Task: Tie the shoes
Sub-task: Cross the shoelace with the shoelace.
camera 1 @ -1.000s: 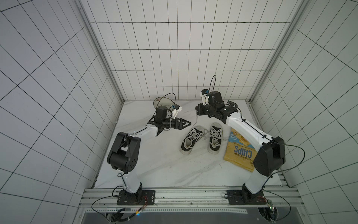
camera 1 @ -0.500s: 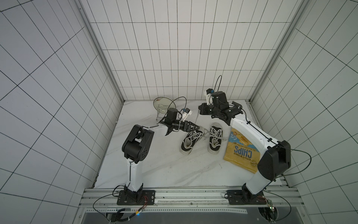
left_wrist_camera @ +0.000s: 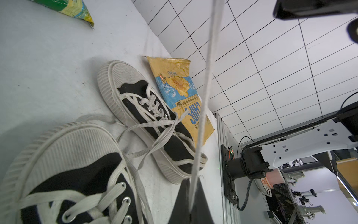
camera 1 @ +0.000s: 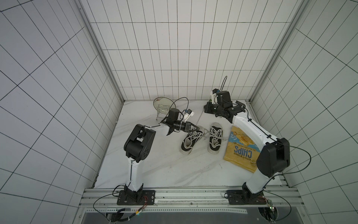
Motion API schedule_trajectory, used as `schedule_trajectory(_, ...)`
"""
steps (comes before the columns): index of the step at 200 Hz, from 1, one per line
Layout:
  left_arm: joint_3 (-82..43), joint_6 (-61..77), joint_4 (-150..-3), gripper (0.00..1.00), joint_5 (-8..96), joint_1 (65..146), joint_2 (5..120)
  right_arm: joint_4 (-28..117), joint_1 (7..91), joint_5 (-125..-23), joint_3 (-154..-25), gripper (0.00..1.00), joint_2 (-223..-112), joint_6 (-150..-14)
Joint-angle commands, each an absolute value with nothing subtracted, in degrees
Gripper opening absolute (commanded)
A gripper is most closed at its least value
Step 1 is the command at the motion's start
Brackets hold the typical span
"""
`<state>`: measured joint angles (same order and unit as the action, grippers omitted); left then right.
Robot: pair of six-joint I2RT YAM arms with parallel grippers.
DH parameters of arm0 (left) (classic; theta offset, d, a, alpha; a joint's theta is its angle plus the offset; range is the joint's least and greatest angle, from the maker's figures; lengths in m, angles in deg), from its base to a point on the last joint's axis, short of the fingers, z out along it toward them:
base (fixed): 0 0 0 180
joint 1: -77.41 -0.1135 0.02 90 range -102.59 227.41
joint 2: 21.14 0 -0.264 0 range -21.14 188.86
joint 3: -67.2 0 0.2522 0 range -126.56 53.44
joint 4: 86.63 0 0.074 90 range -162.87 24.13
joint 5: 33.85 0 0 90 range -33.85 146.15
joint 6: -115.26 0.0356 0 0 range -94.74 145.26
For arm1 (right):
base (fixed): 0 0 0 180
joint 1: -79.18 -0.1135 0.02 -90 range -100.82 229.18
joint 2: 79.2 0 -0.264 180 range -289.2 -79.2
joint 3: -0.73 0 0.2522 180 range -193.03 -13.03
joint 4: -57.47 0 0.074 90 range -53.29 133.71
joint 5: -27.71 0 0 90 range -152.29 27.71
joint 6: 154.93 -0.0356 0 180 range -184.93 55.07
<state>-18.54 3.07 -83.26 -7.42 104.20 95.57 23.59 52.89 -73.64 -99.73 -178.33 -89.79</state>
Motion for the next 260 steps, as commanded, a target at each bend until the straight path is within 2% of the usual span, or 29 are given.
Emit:
schedule_trajectory(1,-20.21,10.97,-73.25,0.0,-3.93,103.87,93.22,19.74,54.05,-77.94,-97.83,0.24,-182.24,-92.67)
schedule_trajectory(9,-21.16,13.29,-69.75,0.0,-3.43,103.87,93.08,19.58,53.83,-79.2,-96.66,0.37,-182.71,-93.19)
schedule_trajectory(17,-21.84,15.2,-66.74,0.0,-2.97,103.87,92.95,20.07,53.62,-80.09,-95.21,0.45,-183.2,-93.8)
schedule_trajectory(30,-22.92,17.79,-62.85,0.0,-2.02,103.91,92.82,20.68,53.51,-81.75,-93.39,0.51,-184.22,-94.6)
schedule_trajectory(79,-26.27,25.87,-49.86,0.0,2.38,103.95,92.08,20.53,51.7,-83.22,-91.46,0.57,-189.65,-95.55)
schedule_trajectory(117,-25.5,26.76,-47.78,0.0,3.38,103.95,90.49,21.09,50.25,-83.18,-90.66,0.59,-192.58,-95.51)
schedule_trajectory(184,-20.03,25.65,-47.44,0.0,6.01,101.1,86.38,22.23,45.72,-89.04,-97.81,0.53,-198.29,-94.0)
schedule_trajectory(227,-17.77,25.19,-48.08,0.0,5.02,97.74,85.59,15.98,45.8,-83.06,-101.7,0.6,-194.95,-87.9)
schedule_trajectory(260,-17.02,24.3,-49.27,0.0,4.04,96.92,85.0,14.24,47.55,-79.72,-98.42,0.61,-189.63,-86.32)
